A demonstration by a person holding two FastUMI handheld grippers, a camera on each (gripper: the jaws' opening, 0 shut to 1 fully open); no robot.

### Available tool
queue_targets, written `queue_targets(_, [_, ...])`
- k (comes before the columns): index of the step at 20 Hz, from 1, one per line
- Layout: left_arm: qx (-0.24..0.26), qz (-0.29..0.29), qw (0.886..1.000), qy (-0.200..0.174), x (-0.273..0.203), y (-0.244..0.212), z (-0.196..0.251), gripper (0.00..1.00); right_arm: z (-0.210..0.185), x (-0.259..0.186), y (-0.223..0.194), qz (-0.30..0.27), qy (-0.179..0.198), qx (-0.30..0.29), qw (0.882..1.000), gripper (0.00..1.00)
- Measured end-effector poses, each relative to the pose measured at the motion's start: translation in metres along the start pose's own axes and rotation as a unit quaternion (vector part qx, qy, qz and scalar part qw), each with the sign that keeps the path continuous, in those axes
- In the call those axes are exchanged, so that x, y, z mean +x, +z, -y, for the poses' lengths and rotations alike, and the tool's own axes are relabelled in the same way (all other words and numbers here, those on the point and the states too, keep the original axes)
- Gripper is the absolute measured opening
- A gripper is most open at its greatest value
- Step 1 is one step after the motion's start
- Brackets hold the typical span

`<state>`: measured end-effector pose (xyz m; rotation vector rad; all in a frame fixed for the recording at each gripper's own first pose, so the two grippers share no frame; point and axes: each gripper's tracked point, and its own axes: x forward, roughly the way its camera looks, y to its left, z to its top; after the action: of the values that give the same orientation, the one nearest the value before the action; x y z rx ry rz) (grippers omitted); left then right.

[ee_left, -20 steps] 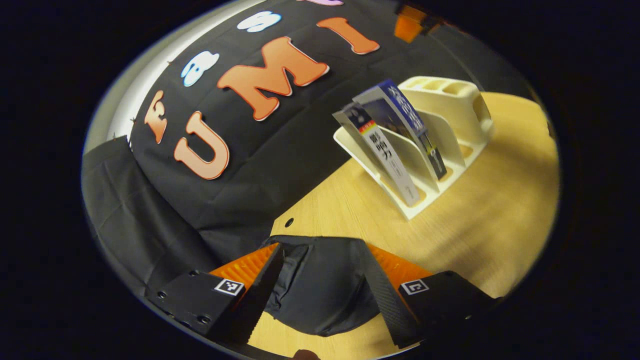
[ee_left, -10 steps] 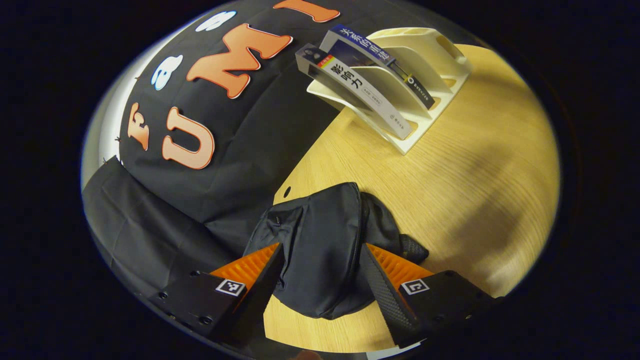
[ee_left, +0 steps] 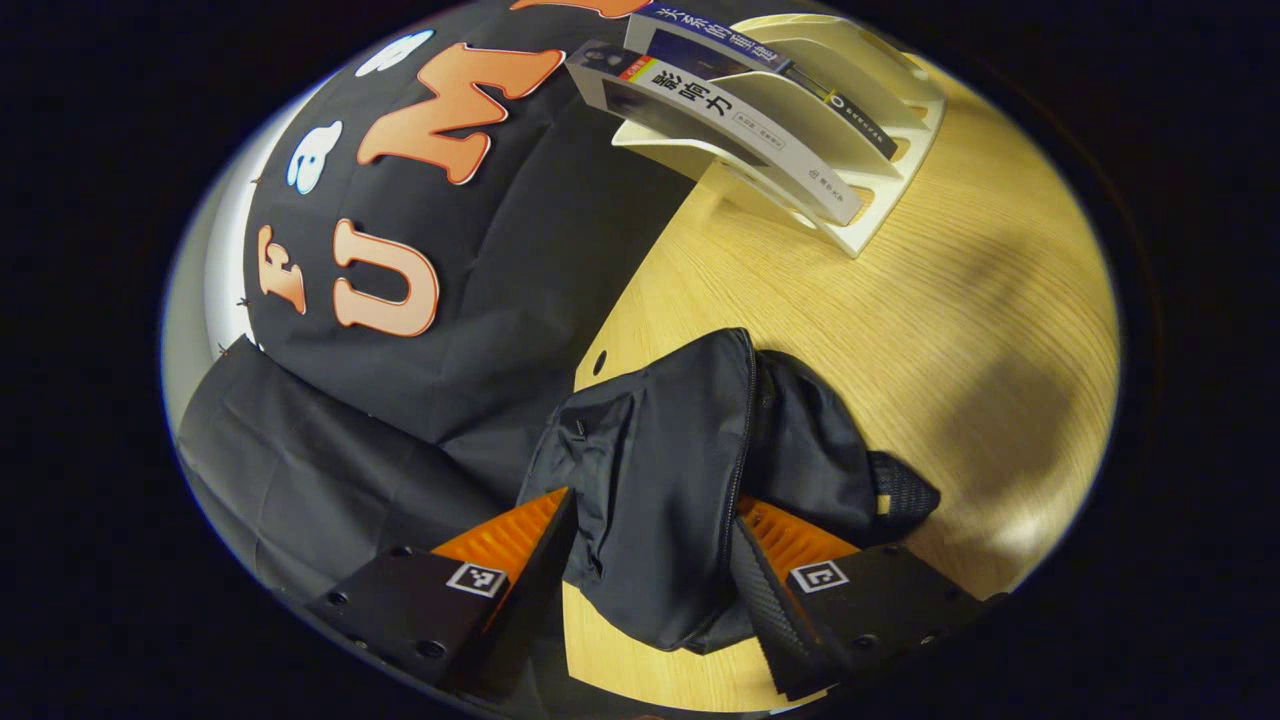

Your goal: Open the schoolbag, grab two books from the bookshelf and put them into the schoolbag.

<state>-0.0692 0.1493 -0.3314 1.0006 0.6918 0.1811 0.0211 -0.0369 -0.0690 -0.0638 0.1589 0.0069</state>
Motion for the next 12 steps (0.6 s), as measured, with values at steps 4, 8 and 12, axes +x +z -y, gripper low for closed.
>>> queue_targets(4, [-0.012,-0.012,1.0,-0.016,0.02,-0.003,-0.005,0.74,-0.017,0.005,0.012,0.003,0.001,-0.009,1.0,0.95])
queue_targets(8, [-0.031,-0.008,0.998,-0.053,0.035,0.002,-0.017,0.46,-0.042,0.013,0.027,-0.004,0.009,-0.016,1.0,0.95])
queue_targets(12, [-0.059,-0.013,0.991,-0.119,0.038,0.002,-0.027,0.26,-0.067,0.027,0.042,-0.021,0.013,-0.038,0.999,0.95])
